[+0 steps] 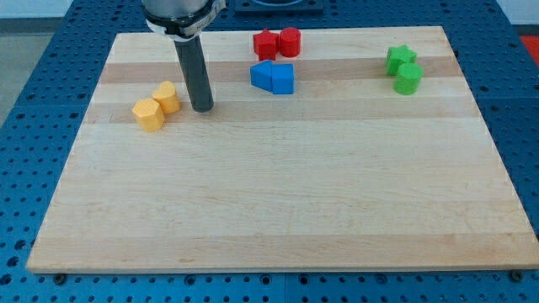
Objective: Slightly push the heart to the left
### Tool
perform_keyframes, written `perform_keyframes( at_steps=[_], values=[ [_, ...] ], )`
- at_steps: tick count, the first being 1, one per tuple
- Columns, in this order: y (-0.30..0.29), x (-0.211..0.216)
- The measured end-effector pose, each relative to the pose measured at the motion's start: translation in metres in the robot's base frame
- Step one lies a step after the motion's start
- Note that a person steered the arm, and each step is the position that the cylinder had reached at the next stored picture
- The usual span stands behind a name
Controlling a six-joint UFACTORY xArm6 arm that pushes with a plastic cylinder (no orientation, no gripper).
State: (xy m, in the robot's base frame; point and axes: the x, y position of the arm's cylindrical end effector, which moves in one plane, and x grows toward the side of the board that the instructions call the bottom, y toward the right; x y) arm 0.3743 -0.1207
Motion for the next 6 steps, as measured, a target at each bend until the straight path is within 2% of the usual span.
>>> perform_keyframes(
  at_steps=[4, 6],
  values=[
    [-0.011, -0.018],
    [-0.036, -0.02]
  ],
)
